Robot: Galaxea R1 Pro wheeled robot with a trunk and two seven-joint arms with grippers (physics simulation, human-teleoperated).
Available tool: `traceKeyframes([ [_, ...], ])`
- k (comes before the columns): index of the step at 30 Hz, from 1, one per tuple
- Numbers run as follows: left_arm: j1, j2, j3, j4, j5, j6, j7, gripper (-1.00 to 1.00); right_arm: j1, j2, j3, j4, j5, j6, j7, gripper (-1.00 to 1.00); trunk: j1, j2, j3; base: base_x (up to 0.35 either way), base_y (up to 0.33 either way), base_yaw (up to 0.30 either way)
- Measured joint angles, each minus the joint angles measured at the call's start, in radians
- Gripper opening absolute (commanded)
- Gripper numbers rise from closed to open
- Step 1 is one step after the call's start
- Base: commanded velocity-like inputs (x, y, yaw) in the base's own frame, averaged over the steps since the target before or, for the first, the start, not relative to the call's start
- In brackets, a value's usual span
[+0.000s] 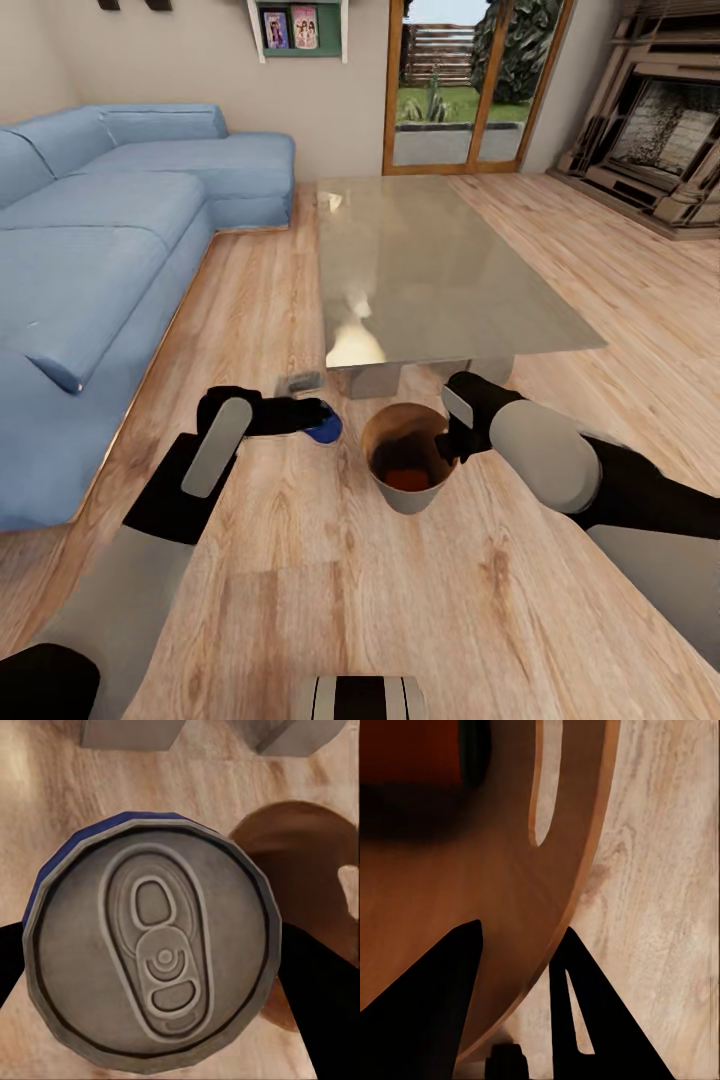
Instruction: Put the three can of soda from the living room inside the tash can in the kitchen.
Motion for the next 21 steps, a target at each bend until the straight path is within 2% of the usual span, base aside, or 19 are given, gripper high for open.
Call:
traceKeyframes([
  [4, 0.000, 0.002, 0.001, -0.102, 0.023, 0.000, -0.001, -1.00, 0.004, 0.001, 0.006, 0.000, 0.006, 0.000, -0.001, -1.00, 0.000, 0.000, 0.000, 0.000, 0.000, 0.000],
  [7, 0.001, 0.003, -0.001, -0.124, 0.042, 0.000, -0.006, -1.00, 0.005, 0.002, -0.003, 0.000, -0.003, 0.000, 0.001, -1.00, 0.000, 0.000, 0.000, 0.000, 0.000, 0.000],
  [11, 0.001, 0.003, -0.004, -0.141, 0.130, 0.000, -0.044, -1.00, 0.011, 0.010, 0.007, 0.001, 0.000, 0.000, -0.001, -1.00, 0.000, 0.000, 0.000, 0.000, 0.000, 0.000],
  [13, 0.001, 0.003, -0.005, -0.143, 0.147, 0.000, -0.065, -1.00, 0.016, 0.019, 0.011, 0.000, 0.008, 0.000, -0.001, -1.00, 0.000, 0.000, 0.000, 0.000, 0.000, 0.000],
  [18, 0.001, 0.003, -0.007, -0.143, 0.164, 0.001, -0.124, -1.00, 0.020, 0.030, -0.005, -0.005, -0.007, 0.000, 0.001, -1.00, 0.000, 0.000, 0.000, 0.000, 0.000, 0.000],
  [21, 0.001, 0.002, -0.007, -0.141, 0.164, 0.001, -0.143, -1.00, 0.021, 0.032, 0.001, -0.006, -0.001, 0.000, 0.000, -1.00, 0.000, 0.000, 0.000, 0.000, 0.000, 0.000],
])
